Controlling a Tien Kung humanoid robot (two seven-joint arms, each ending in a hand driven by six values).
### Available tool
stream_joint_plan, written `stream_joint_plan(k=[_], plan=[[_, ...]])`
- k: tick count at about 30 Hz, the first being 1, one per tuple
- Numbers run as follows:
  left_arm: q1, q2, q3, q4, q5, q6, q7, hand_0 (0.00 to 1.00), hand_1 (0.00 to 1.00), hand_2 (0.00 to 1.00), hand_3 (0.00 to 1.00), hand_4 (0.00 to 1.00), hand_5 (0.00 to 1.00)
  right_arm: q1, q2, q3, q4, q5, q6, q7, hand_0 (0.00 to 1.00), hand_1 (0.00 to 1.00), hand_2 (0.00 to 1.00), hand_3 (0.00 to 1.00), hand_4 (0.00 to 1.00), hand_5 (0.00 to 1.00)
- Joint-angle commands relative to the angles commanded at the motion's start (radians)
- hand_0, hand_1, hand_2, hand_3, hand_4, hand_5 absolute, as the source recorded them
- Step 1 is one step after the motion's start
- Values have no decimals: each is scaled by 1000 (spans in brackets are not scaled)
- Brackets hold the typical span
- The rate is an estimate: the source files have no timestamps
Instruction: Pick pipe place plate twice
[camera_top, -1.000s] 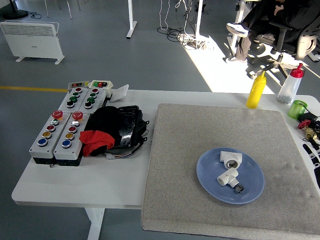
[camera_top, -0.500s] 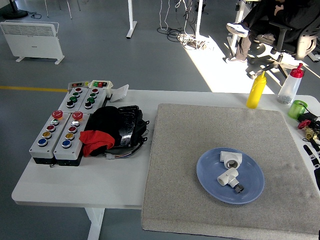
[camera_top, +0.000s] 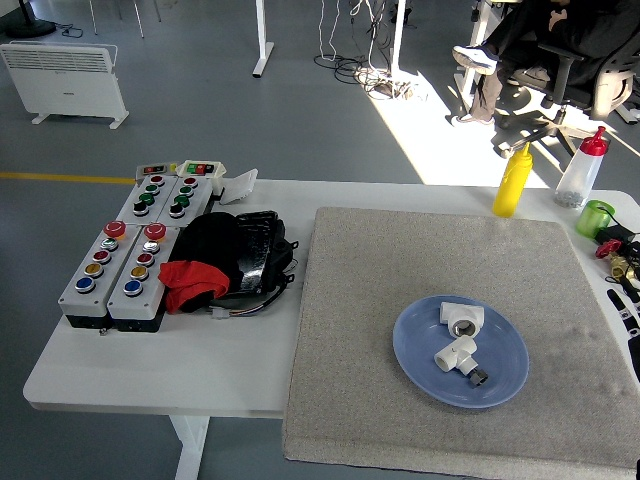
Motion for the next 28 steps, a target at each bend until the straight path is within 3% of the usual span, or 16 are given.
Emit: stream_joint_plan(k=[28], plan=[[-2, 0, 5, 1, -6, 1, -2, 678, 670, 699, 635, 335, 998, -3, 5, -4, -8, 11, -3, 7, 786, 736, 774, 753, 497, 575]])
